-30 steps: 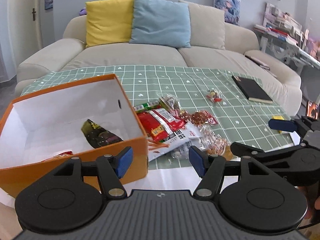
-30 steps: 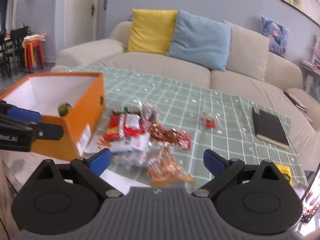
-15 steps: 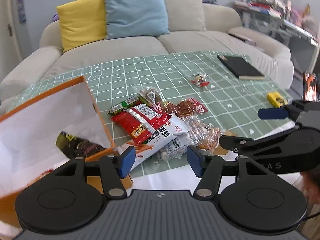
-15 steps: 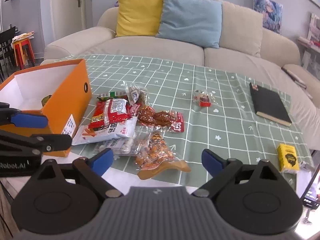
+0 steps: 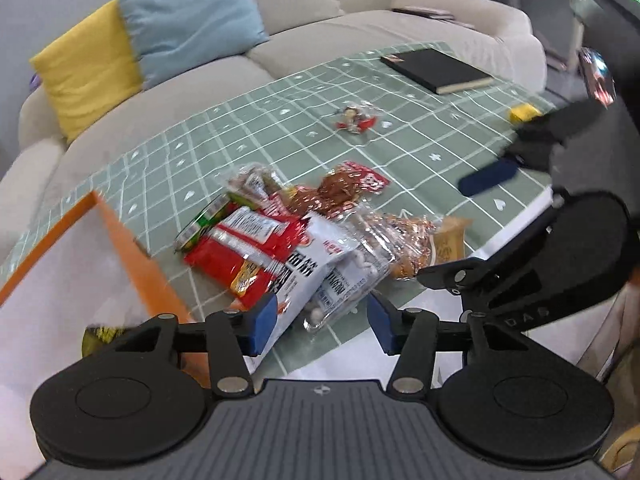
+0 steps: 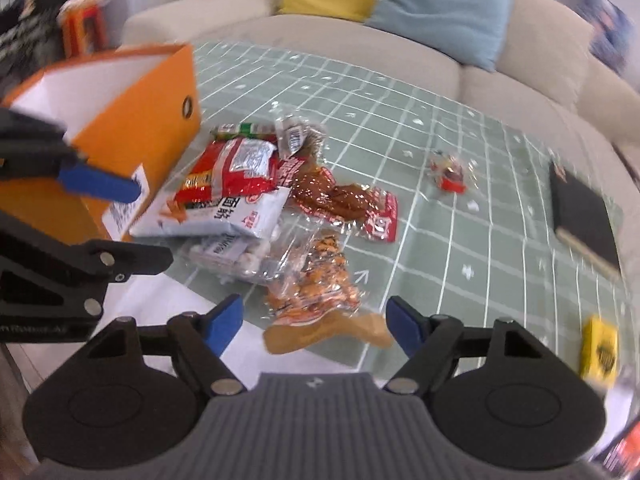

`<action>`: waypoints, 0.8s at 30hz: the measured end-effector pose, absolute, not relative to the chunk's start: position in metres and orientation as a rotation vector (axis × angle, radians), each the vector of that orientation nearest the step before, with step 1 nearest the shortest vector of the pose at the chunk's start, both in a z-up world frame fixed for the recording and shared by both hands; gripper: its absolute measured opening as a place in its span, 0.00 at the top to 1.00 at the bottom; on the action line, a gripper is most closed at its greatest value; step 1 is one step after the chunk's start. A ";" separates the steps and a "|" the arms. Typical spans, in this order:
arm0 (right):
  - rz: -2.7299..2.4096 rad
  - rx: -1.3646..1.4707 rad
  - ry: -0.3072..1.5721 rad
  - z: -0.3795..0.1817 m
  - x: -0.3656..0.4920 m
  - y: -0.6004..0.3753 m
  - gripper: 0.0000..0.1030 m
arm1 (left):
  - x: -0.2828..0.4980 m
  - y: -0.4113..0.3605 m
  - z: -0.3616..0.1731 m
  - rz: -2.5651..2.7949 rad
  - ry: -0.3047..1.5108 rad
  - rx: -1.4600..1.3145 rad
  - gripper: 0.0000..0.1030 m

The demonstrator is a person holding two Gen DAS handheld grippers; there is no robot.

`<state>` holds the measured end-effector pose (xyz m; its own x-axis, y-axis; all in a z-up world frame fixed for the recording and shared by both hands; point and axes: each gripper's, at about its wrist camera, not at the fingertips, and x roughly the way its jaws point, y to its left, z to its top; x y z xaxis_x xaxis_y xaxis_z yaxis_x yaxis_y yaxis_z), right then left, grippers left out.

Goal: Organize snacks
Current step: 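Move both tools back from the box toward the snack pile, then grasp the clear hawthorn-ball bag with left tool while right tool grasps the orange nut bag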

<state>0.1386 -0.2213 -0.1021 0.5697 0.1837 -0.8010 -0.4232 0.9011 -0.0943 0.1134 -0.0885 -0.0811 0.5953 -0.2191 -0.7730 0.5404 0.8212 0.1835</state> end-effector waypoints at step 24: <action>0.418 -0.159 1.054 -0.136 0.178 -0.238 0.30 | 0.134 -0.122 -0.131 -0.417 0.892 0.598 0.71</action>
